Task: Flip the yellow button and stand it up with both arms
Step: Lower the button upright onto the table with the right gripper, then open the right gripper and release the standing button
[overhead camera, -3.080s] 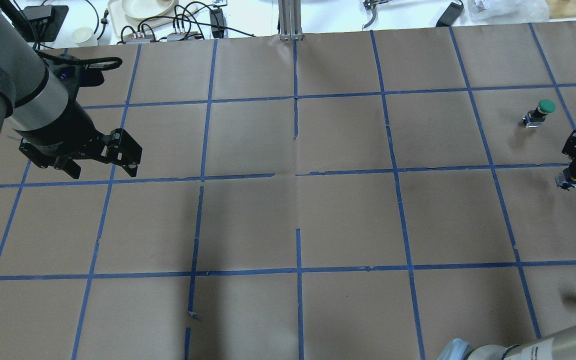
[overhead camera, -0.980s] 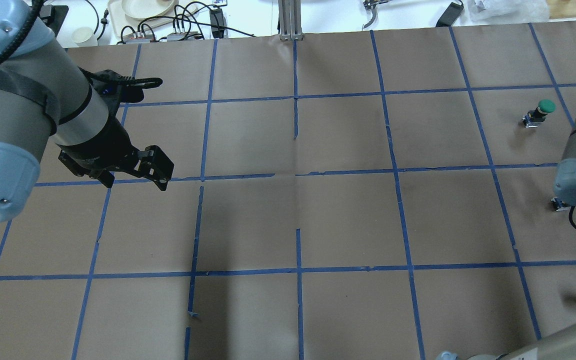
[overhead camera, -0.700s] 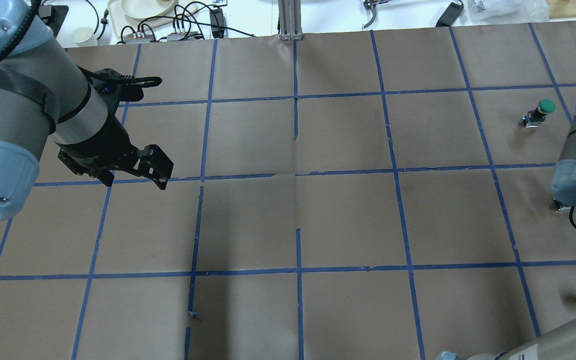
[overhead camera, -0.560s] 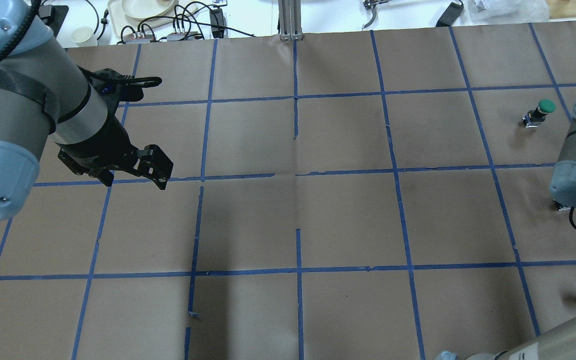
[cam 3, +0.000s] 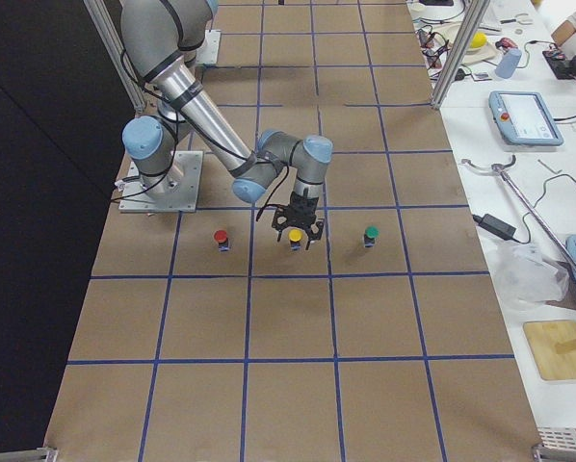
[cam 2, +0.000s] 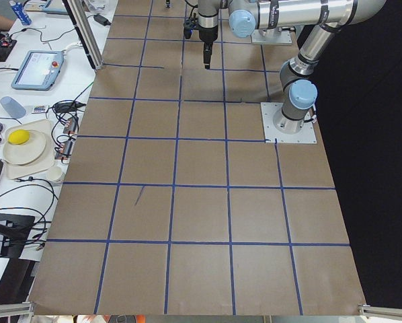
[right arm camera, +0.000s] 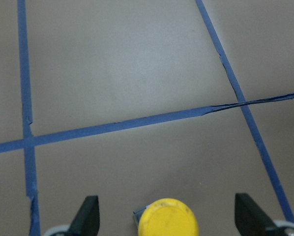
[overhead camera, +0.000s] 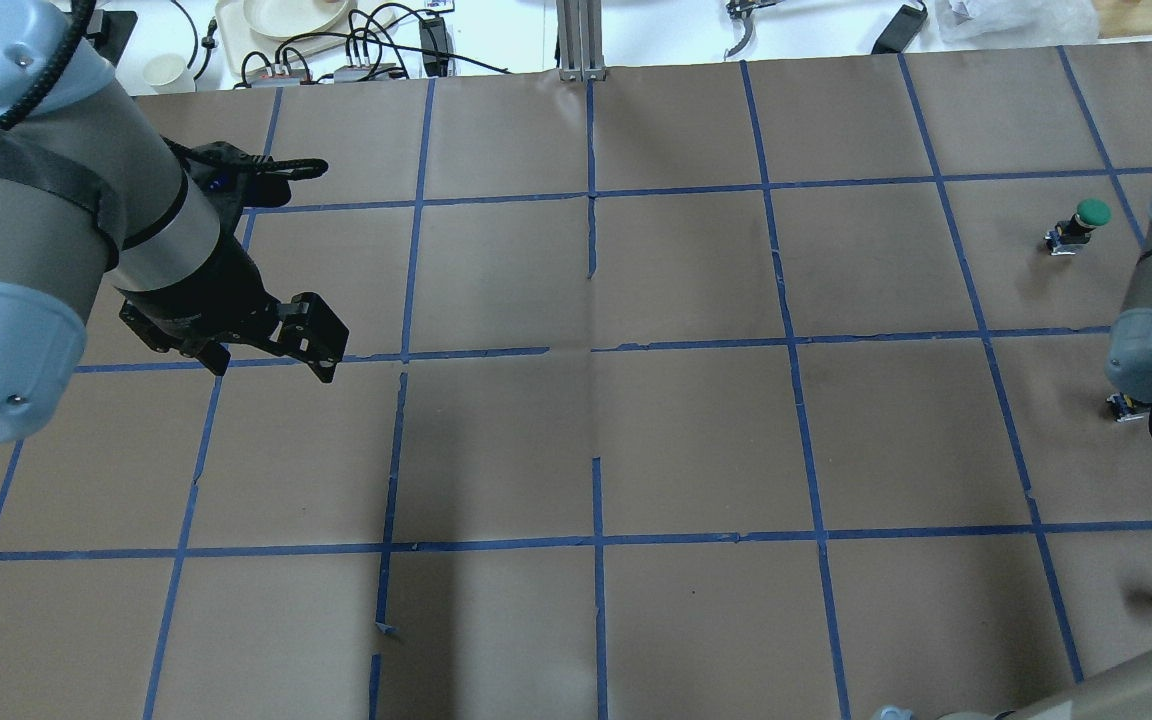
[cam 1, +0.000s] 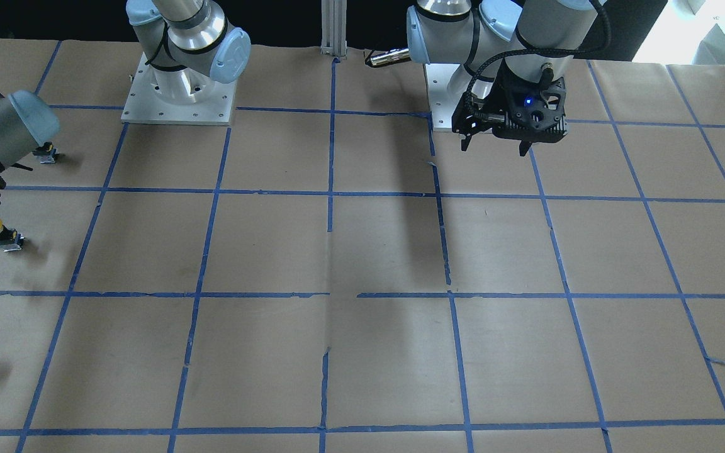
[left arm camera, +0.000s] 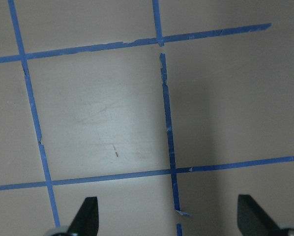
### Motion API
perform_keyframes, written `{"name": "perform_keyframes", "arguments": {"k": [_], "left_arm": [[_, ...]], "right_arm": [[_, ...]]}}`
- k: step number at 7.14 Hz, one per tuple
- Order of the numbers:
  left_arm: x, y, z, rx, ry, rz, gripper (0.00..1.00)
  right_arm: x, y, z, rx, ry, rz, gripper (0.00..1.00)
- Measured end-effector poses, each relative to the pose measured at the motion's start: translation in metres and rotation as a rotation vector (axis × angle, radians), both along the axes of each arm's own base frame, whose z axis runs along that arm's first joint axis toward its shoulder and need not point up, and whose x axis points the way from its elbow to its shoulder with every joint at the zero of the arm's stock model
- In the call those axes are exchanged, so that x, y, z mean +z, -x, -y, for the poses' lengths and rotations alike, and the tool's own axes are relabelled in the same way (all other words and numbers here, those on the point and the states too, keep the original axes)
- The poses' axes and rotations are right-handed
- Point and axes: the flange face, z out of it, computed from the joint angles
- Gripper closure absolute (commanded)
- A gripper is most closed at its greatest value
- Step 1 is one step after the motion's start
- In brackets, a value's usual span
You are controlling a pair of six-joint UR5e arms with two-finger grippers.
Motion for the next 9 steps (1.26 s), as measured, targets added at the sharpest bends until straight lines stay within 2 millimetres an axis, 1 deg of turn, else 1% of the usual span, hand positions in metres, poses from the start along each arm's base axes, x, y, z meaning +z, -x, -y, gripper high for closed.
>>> {"name": "perform_keyframes", "arguments": {"k": [2,3,5,6,7,8,9], "left_arm": [[0.001,0.000,0.000,0.000,0.001,0.000,0.00],[0.000,0.000,-0.001,-0.001,0.001,0.000,0.00],[-0.001,0.001,-0.003,-0.003,0.000,0.000,0.00],[-0.001,0.001,-0.004,-0.004,0.000,-0.001,0.00],[-0.001,0.001,-0.004,-0.004,0.000,-0.001,0.00],[0.000,0.001,-0.004,-0.004,0.001,-0.001,0.00],[0.002,0.001,-0.004,-0.004,0.006,-0.002,0.00]], "right_arm": [[0.063,-0.009,0.017,0.036,-0.061,0.039,0.01],[0.101,-0.019,0.029,0.061,-0.082,0.051,0.01],[0.183,-0.050,0.045,0.125,-0.125,0.083,0.01],[0.214,-0.073,0.051,0.174,-0.135,0.104,0.01],[0.237,-0.097,0.050,0.247,-0.125,0.146,0.01],[0.256,-0.122,0.044,0.345,-0.098,0.211,0.00],[0.267,-0.149,0.041,0.466,-0.079,0.284,0.00]]}}
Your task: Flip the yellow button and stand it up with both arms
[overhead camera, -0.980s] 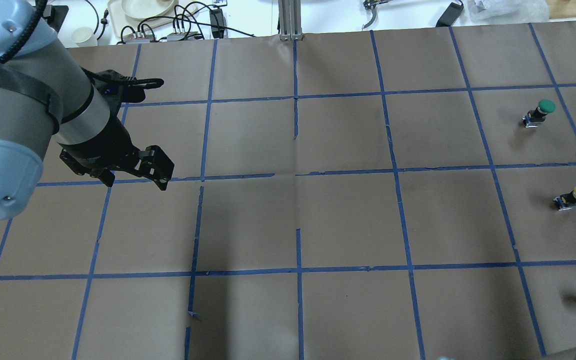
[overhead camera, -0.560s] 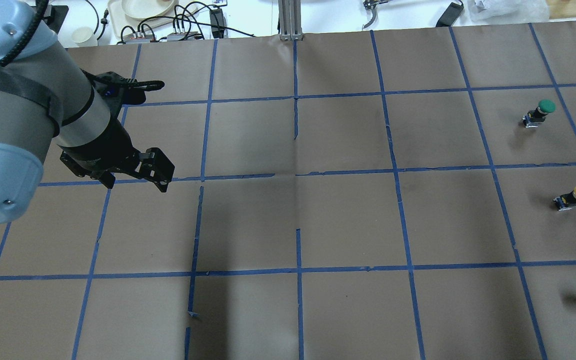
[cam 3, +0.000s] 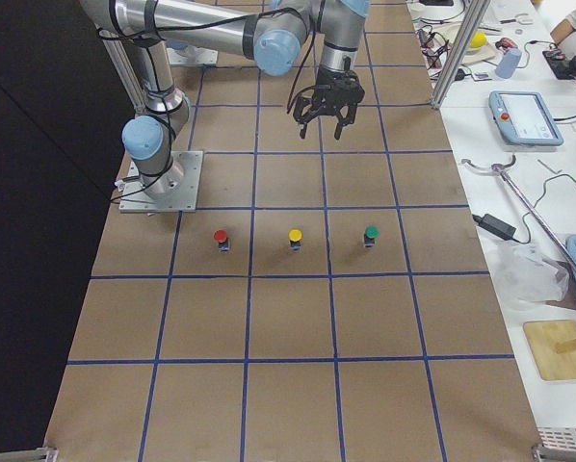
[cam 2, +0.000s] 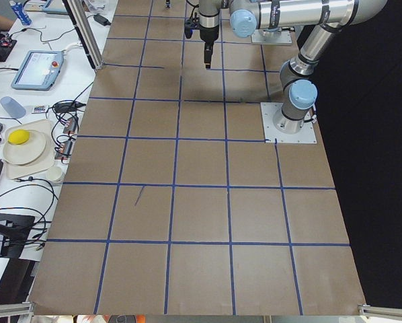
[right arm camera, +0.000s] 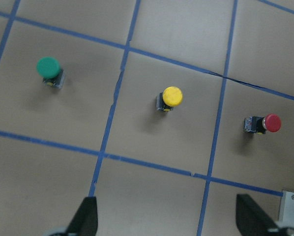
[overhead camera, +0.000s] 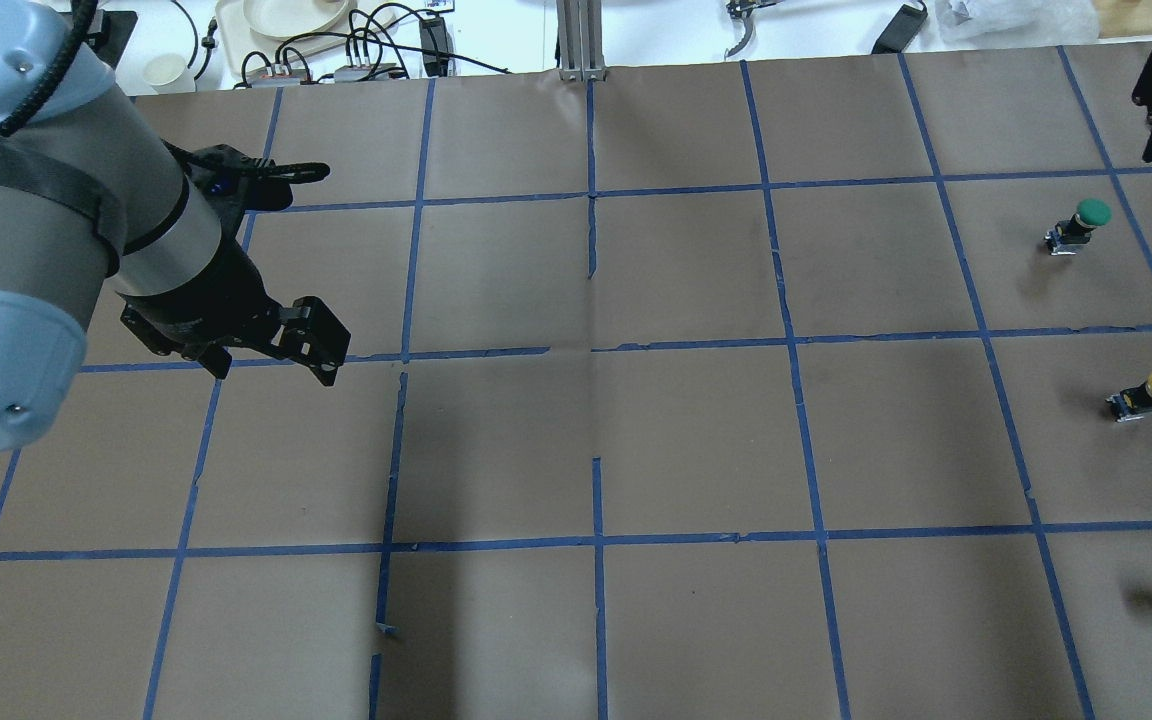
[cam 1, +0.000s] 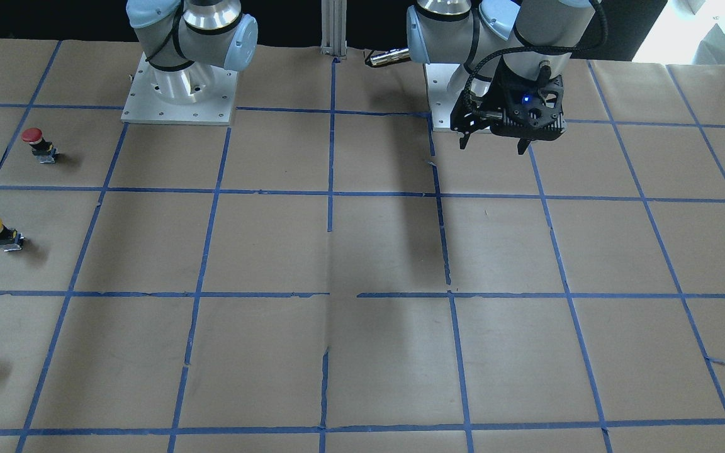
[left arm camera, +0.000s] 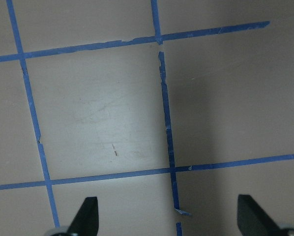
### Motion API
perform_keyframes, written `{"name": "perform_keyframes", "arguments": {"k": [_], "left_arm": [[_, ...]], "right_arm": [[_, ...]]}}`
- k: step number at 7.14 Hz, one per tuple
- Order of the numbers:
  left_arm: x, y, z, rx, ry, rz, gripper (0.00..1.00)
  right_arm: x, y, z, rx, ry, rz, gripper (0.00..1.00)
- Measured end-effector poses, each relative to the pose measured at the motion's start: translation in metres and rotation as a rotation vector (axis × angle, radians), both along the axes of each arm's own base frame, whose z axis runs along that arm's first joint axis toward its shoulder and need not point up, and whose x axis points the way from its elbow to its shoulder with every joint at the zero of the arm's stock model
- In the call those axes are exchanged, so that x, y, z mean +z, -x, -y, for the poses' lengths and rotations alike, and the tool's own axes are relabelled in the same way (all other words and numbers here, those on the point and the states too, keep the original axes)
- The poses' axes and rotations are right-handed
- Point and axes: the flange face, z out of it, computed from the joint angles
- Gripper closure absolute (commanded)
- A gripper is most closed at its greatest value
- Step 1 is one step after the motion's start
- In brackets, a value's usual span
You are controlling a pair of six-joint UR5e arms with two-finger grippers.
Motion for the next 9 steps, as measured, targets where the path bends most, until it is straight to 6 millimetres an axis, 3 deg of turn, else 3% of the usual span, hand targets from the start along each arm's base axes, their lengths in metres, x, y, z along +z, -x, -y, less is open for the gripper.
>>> {"name": "perform_keyframes", "arguments": {"k": [1,4,5,6,9], "left_arm": [[0.002,0.000,0.000,0.001,0.005,0.001,0.00],[0.002,0.000,0.003,0.001,0.009,0.001,0.00],[0.002,0.000,0.004,0.000,0.015,0.000,0.00],[0.001,0.000,0.004,-0.002,0.017,0.000,0.00],[-0.002,-0.001,0.006,-0.005,0.023,0.001,0.00]], "right_arm": [[0.005,-0.033,0.000,0.143,0.001,0.054,0.00],[0.004,-0.162,-0.003,0.635,0.011,0.114,0.00],[0.001,-0.186,-0.008,0.770,0.003,0.152,0.00],[-0.004,-0.197,-0.013,0.906,-0.022,0.176,0.00],[-0.015,-0.201,-0.015,1.177,-0.072,0.236,0.00]]}}
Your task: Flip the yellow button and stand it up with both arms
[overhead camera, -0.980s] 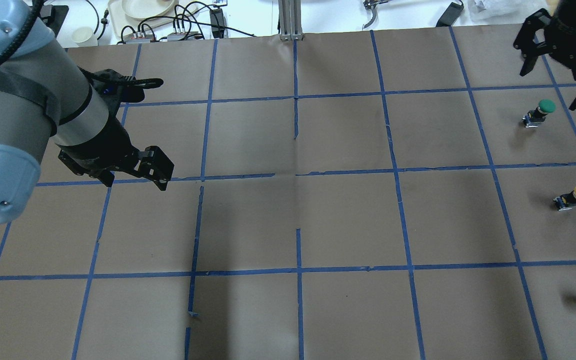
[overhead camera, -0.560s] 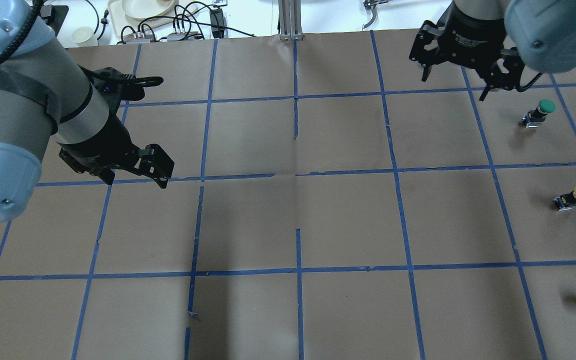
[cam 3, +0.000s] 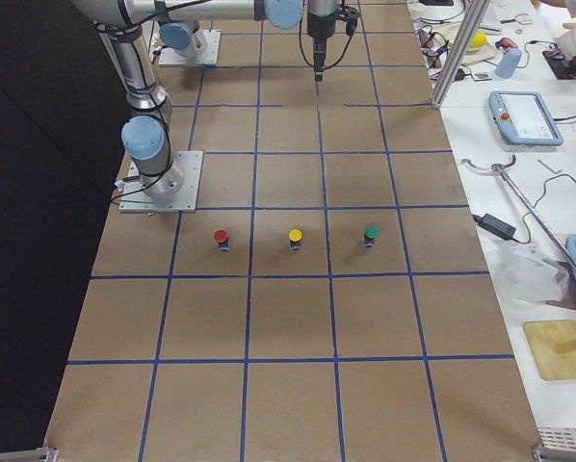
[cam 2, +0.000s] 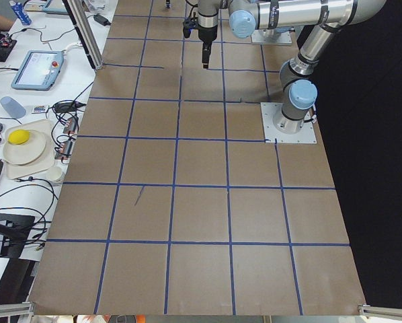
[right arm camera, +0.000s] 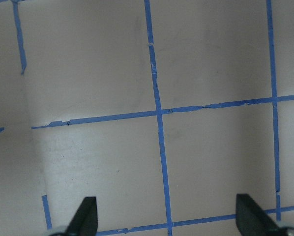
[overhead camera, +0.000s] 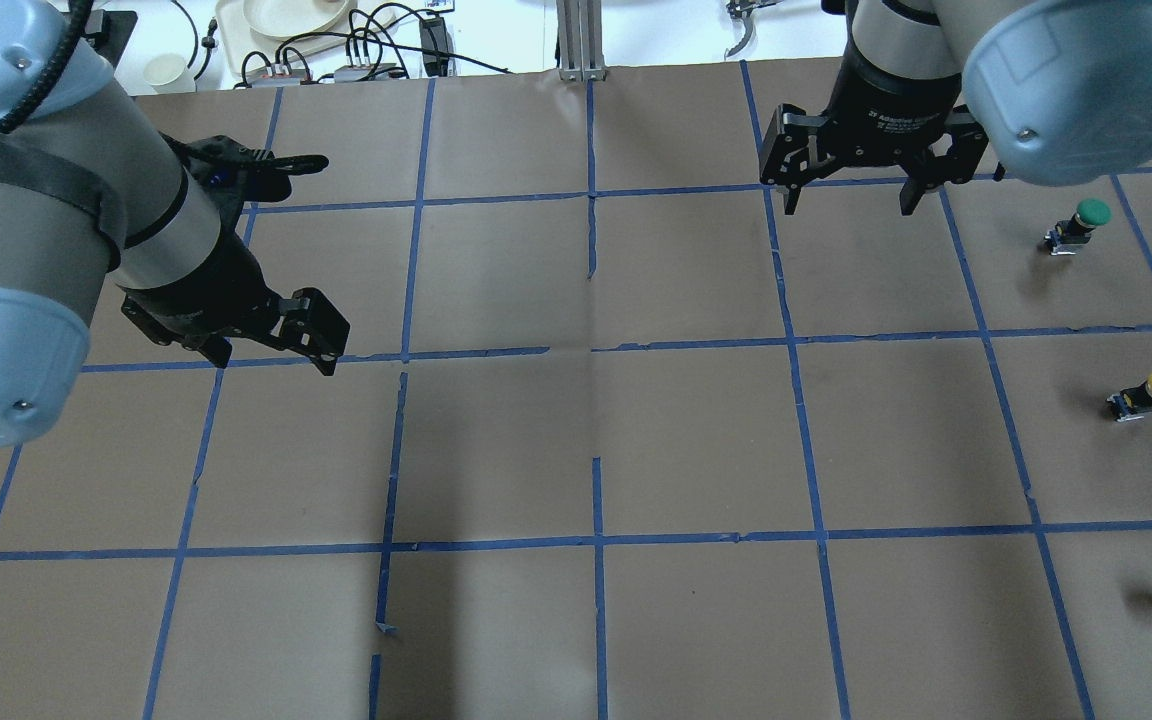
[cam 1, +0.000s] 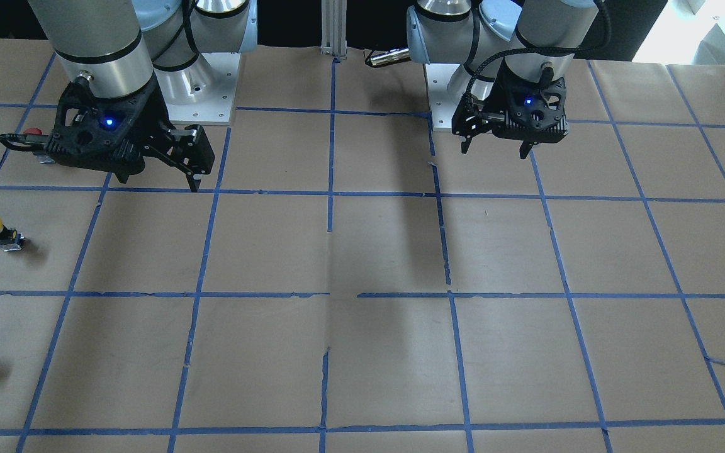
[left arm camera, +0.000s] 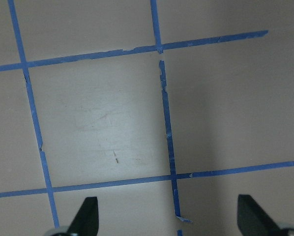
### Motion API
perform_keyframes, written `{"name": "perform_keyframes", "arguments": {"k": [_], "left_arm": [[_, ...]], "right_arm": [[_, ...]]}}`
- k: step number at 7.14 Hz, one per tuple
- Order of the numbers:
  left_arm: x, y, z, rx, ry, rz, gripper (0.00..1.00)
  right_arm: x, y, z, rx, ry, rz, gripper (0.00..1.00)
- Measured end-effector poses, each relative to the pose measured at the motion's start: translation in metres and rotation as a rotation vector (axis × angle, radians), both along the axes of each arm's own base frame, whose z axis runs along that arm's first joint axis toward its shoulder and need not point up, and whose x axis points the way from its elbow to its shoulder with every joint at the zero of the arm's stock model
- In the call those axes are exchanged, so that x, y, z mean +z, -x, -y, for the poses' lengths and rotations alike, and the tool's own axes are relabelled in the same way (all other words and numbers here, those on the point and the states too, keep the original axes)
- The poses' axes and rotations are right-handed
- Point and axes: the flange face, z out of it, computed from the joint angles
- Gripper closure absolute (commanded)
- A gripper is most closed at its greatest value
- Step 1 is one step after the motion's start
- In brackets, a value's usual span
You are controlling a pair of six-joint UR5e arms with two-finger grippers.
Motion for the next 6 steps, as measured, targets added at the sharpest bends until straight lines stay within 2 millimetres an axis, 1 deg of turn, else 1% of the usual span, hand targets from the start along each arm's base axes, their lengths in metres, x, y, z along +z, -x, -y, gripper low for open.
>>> {"name": "perform_keyframes", "arguments": {"k": [3,6], "left_arm": [[0.002,-0.001,0.000,-0.005,0.014,0.002,0.00],[0.001,-0.001,0.000,-0.005,0.012,0.004,0.00]], "right_arm": [[0.001,0.000,-0.001,0.068,-0.018,0.055,0.00],[0.005,0.014,0.003,0.109,-0.011,0.066,0.00]]}}
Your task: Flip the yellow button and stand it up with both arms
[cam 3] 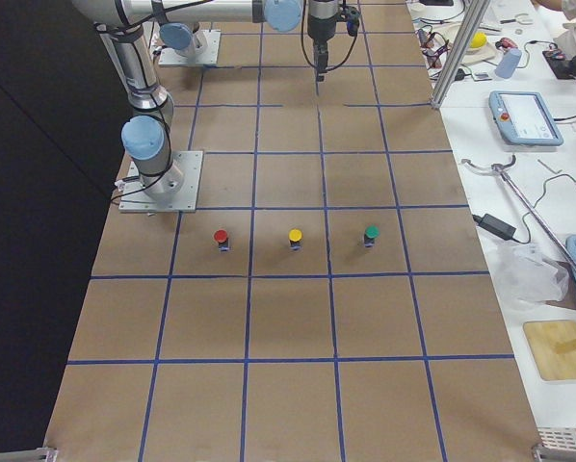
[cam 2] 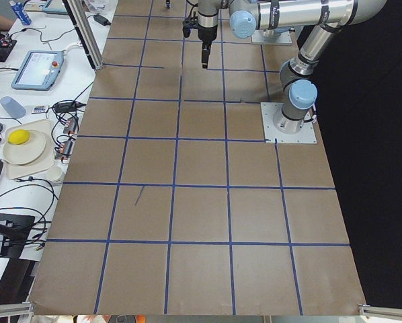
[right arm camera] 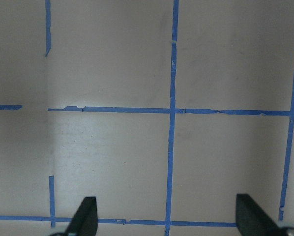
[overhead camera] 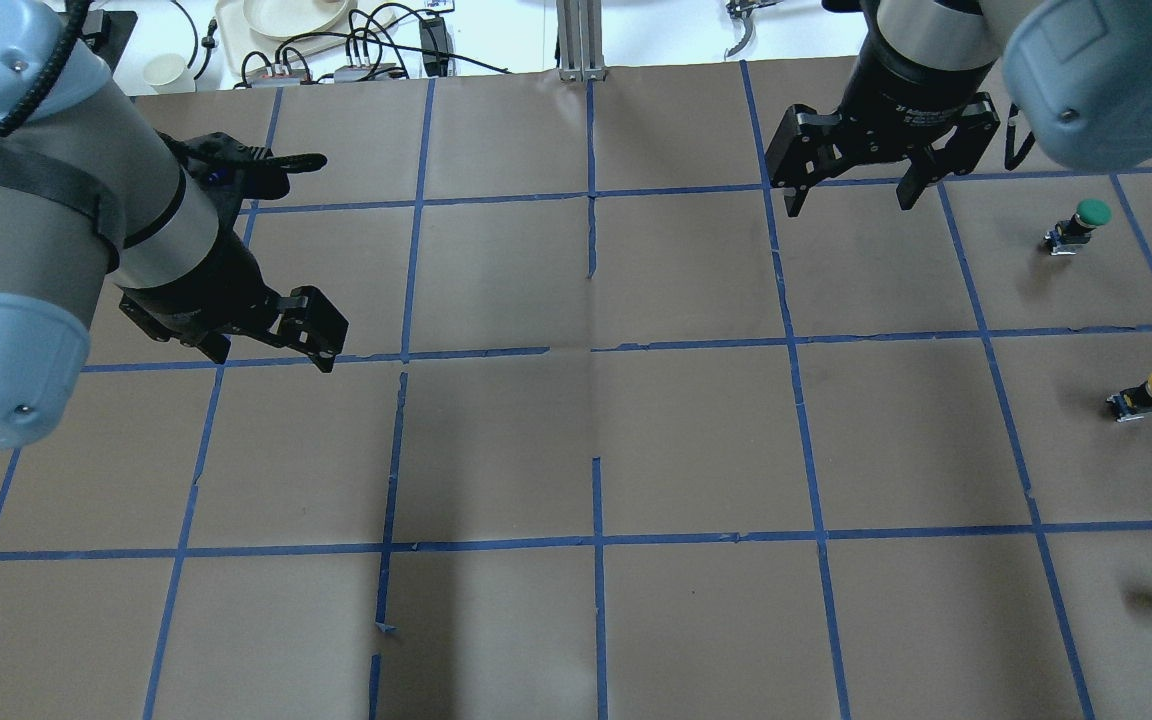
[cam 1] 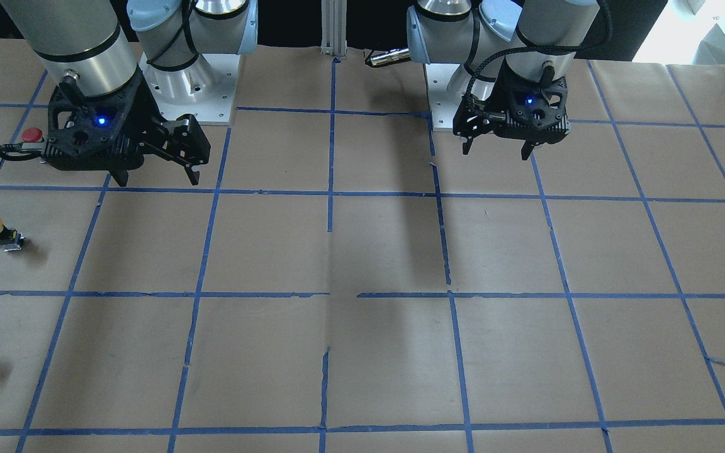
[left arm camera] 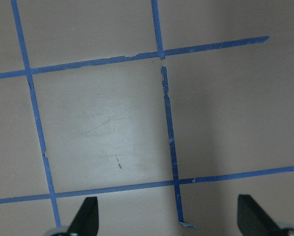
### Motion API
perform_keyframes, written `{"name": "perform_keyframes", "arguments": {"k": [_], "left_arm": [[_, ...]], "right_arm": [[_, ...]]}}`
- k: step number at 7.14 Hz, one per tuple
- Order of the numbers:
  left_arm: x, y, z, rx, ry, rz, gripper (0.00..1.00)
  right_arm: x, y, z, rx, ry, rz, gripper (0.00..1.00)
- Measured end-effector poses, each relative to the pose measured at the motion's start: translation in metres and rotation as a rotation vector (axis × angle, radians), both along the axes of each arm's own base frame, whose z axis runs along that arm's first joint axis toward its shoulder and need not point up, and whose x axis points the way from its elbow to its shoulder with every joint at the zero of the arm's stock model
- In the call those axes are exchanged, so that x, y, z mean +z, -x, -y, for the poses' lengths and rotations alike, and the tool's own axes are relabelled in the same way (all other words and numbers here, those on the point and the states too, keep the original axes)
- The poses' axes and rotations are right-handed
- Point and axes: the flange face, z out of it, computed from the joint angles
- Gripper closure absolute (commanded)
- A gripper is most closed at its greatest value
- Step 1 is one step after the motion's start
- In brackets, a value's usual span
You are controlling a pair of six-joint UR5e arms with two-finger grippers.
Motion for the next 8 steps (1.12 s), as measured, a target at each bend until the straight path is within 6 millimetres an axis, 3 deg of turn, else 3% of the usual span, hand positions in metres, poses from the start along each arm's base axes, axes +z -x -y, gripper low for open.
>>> {"name": "perform_keyframes", "arguments": {"k": [8], "left_arm": [[-0.0009,0.0007,-0.0014,-0.001,-0.004,0.000,0.00]], "right_arm": [[0.0012,-0.0023,0.0000,-0.016,0.010,0.005,0.00]]}}
